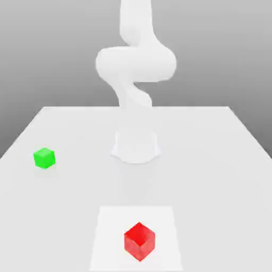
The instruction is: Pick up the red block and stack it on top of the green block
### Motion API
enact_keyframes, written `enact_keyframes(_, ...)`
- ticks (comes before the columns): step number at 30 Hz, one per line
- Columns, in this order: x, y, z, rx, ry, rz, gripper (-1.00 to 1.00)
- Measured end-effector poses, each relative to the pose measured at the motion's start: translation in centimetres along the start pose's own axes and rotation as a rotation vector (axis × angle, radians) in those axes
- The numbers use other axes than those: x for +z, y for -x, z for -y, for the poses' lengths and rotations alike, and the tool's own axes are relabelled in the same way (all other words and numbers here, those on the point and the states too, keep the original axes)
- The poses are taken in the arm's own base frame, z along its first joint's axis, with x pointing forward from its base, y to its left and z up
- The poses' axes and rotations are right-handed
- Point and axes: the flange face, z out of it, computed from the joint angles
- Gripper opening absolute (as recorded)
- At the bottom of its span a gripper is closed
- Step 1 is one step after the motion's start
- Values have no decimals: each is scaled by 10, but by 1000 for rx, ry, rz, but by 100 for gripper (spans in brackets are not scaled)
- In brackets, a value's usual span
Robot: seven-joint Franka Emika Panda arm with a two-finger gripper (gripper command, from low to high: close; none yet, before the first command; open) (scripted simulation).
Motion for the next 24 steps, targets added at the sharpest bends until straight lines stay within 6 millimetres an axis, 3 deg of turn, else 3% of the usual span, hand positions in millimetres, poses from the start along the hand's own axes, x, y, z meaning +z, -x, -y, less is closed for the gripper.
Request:
enact_keyframes(6,130,23,-18,159,192,65,0)
enact_keyframes(13,259,69,-72,344,394,145,0)
enact_keyframes(18,330,115,-124,484,530,211,0)
enact_keyframes(24,390,178,-182,635,663,287,0)
